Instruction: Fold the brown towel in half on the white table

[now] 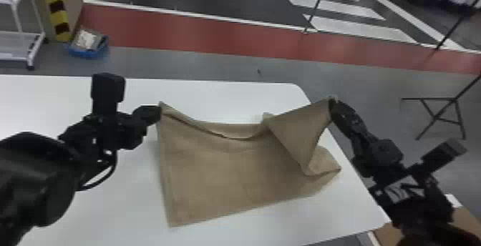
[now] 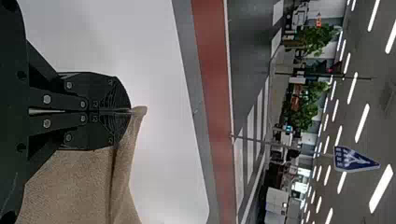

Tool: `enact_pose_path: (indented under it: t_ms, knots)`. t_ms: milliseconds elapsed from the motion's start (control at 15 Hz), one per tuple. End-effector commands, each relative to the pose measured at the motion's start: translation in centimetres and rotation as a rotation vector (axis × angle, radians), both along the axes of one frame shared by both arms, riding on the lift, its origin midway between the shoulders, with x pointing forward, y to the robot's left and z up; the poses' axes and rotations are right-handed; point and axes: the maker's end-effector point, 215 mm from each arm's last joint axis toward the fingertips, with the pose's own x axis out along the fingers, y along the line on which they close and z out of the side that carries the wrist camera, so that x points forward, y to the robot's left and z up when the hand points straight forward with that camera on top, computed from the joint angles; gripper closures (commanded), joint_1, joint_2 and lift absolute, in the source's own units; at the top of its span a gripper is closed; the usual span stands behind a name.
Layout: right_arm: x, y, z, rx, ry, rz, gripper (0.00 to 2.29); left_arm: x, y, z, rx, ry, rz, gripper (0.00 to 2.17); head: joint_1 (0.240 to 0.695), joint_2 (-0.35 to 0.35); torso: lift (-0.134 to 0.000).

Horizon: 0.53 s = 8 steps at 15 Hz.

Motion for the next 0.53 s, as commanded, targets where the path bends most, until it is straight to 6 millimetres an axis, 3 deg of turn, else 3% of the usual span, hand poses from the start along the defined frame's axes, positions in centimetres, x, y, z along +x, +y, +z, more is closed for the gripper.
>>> enact_pose_path:
  t_ms: [0, 200, 467]
  knots:
    - [1.4, -1.4, 1.6, 0.001, -0.009, -0.014, 1.11, -0.6, 5.3, 2.8, -0.014, -0.042, 0.062, 1.35, 0.684, -0.35, -0.123]
    - [3.5, -4.4, 3.3, -0.008, -0.022, -0.057, 1.12, 0.1, 12.4, 6.5, -0.023, -0.104, 0.152, 1.35, 0.66, -0.33, -0.123]
    - [4.1, -8.3, 4.0, 0.013, -0.028, -0.135, 1.12, 0.1, 21.4, 10.9, -0.08, -0.152, 0.27, 1.35, 0.611, -0.271, -0.123]
